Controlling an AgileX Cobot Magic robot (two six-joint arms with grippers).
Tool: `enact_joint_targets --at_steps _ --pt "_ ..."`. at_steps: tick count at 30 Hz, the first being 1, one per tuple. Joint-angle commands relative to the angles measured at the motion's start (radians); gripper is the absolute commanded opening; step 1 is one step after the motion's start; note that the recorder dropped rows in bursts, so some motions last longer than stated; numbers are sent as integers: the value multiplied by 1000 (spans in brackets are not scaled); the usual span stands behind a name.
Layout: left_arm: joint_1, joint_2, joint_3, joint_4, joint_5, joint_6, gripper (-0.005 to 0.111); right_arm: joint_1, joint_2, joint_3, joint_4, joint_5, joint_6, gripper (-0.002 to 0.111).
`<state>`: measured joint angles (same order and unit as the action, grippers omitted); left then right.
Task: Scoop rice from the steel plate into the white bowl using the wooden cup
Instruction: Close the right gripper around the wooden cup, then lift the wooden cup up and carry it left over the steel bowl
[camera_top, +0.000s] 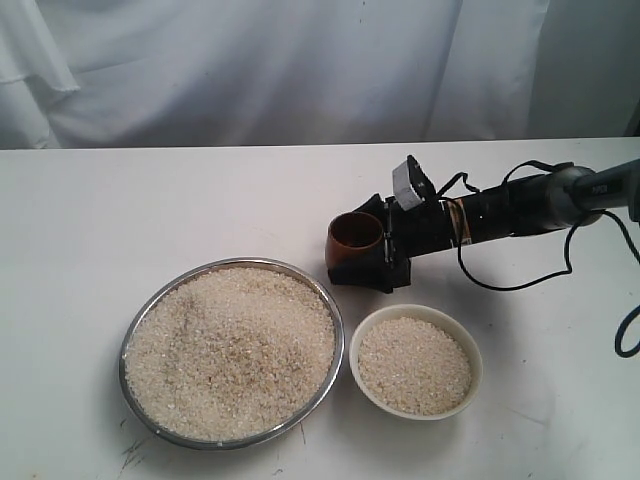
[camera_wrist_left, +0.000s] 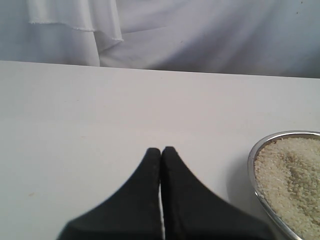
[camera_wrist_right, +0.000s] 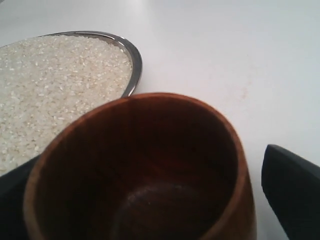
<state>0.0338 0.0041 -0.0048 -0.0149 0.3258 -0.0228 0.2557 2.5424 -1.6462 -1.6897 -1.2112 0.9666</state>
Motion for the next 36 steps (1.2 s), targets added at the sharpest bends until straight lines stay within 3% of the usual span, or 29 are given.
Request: enact_joint_targets --at_steps 1,4,7,15,24,29,36 --pt "2 -4 5 -2 -7 -1 0 1 -1 -4 -7 2 4 86" --pt "2 -4 5 -2 -7 -1 0 1 -1 -4 -7 -10 4 67" --pt "2 -4 5 -2 -7 -1 0 1 -1 -4 -2 -10 15 42" --pt "2 -4 5 -2 -7 -1 0 -26 -12 -4 24 -10 88 12" --pt "2 -4 5 -2 -7 -1 0 -42 -43 -4 127 -10 189 11" --pt "2 -4 5 -2 -7 -1 0 -39 -100 -4 79 59 251 0" --pt "2 -4 5 -2 -7 -1 0 -12 -281 -4 -55 154 240 0"
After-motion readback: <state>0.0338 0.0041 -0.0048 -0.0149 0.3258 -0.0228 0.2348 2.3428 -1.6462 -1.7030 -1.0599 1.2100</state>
